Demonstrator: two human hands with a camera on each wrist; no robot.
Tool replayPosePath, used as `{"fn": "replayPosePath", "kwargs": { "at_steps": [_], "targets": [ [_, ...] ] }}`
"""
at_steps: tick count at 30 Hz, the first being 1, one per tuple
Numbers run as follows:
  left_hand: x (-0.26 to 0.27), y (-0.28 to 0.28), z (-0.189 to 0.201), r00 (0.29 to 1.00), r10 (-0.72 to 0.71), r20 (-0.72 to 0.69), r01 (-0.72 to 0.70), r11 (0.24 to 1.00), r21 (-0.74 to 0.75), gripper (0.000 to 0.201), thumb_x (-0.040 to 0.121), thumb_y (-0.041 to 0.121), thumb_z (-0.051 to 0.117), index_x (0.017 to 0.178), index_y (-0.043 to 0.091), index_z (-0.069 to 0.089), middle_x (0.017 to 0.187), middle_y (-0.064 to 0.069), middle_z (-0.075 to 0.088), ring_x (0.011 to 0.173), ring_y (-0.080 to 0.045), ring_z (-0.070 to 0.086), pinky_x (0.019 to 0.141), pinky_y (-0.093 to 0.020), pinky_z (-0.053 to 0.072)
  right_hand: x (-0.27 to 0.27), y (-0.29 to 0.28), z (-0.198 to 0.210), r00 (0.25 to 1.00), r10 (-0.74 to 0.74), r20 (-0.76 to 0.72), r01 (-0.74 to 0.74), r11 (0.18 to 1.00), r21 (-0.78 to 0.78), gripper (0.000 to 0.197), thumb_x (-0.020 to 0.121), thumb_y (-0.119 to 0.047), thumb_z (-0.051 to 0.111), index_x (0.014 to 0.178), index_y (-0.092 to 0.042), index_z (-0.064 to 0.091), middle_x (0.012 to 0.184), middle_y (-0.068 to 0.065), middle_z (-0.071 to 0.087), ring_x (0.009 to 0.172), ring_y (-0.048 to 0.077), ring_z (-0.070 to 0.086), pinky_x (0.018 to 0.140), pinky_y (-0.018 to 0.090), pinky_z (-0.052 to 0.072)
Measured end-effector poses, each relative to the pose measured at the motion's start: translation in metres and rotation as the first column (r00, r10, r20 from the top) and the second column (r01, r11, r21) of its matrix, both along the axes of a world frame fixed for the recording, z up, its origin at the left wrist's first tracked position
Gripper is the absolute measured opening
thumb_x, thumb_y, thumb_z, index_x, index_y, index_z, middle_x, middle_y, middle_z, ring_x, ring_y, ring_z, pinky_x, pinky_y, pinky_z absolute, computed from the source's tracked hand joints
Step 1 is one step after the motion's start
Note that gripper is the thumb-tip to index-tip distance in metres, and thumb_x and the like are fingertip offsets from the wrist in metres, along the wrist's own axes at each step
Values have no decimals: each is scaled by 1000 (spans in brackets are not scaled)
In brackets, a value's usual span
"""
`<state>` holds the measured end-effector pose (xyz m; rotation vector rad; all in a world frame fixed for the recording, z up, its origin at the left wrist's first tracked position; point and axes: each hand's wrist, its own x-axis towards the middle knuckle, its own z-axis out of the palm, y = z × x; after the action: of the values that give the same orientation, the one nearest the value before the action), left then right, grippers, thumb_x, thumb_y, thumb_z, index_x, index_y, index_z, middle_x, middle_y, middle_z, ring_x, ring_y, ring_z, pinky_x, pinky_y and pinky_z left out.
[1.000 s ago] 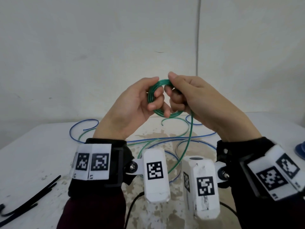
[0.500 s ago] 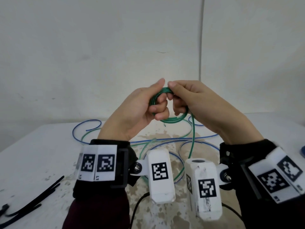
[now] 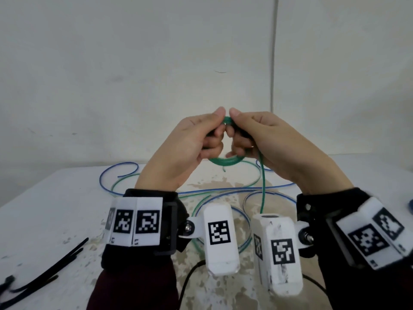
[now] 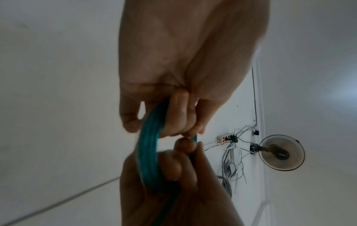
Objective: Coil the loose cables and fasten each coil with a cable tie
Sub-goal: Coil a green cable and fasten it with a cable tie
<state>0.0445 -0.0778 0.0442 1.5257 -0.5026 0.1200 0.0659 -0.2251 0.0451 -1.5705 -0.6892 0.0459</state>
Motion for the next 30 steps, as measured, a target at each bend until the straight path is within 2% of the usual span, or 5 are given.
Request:
{"fn": "replayPosePath", "kwargs": {
  "at_steps": [7,14,18,23,30],
  "targets": [
    [0,4,2,997,-57,-46,55,997,-56,39,101,25,36,65,10,41,46,4,26,42,-13,29,46,-19,31,2,-4,1,999,40,22,-41,998,42,37,104,-23,32,77,-8,52,50,-7,32,50,11,42,66,23,48],
    [-1,-1,4,996,55,77,-45,992,-117,40,102,26,36,64,13,36,48,7,24,46,-12,17,56,-29,12,1,-2,3,1000,27,-2,-27,996,80,42,104,-28,31,78,-8,57,54,-2,50,61,14,56,79,31,52],
    [-5,-6,3,1000,-15,0,15,1000,-19,39,101,25,38,65,11,36,42,9,35,40,-12,26,45,-19,27,-1,-5,4,999,9,32,-9,1000,8,40,103,-28,34,72,-10,50,47,-9,35,50,11,43,62,20,46],
    [-5,-4,3,988,96,120,-90,995,-51,40,101,24,41,63,12,34,50,6,28,45,-12,17,48,-23,16,-2,-2,4,1000,25,6,-26,998,56,42,103,-29,33,75,-8,57,52,-3,48,58,14,55,76,29,51],
    [-9,-13,5,998,10,67,-10,1000,5,39,102,27,36,67,11,36,42,9,38,43,-12,21,48,-19,22,-3,-9,7,999,35,28,-36,998,46,41,103,-28,34,72,-9,52,50,-6,35,51,12,41,60,17,46]
  ]
}}
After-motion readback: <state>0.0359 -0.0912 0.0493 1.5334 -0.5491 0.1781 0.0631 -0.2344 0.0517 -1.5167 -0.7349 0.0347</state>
